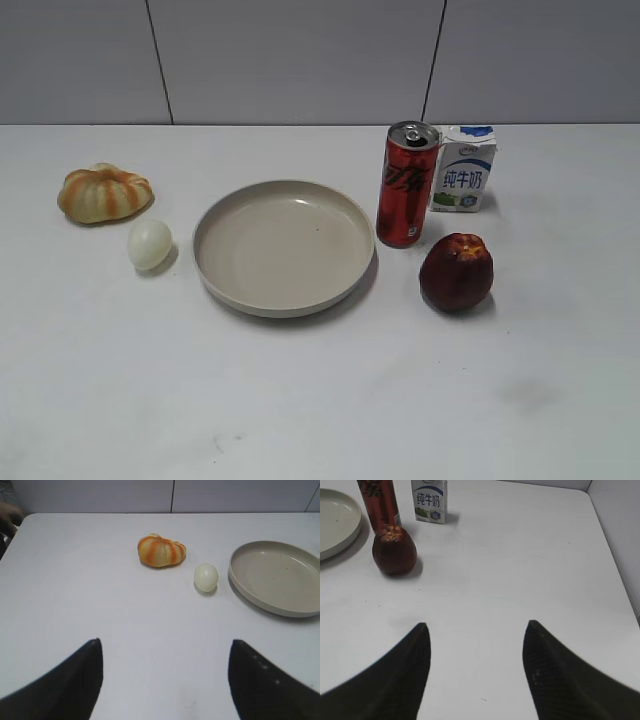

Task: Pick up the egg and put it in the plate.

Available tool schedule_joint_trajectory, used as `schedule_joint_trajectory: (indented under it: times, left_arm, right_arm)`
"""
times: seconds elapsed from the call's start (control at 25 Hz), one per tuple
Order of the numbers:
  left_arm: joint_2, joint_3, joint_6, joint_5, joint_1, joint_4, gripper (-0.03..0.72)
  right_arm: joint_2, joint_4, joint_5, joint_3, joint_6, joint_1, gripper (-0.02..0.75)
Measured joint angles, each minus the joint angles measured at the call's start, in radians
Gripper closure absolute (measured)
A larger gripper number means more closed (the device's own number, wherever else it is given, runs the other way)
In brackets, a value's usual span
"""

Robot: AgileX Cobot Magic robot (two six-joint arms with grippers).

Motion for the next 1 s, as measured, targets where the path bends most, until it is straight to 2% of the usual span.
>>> schedule_joint_trajectory:
  times: [0.64, 0.8, 1.0]
  left_arm:
    - [0.029, -0.001, 0.003, -0.009, 0.0, 0.003, 0.112]
    - [0.182, -0.016, 0.014, -0.053, 0.0, -0.003, 0.112]
    - [0.496, -0.028, 0.016, -0.248, 0.0, -0.08, 0.112]
  right_arm:
    - [0.0, 0.0, 0.0, 0.0, 0.0, 0.0, 0.29]
    - [0.0, 0.0, 0.0, 0.0, 0.0, 0.0, 0.29]
    - [0.0, 0.0, 0.0, 0.0, 0.0, 0.0, 0.29]
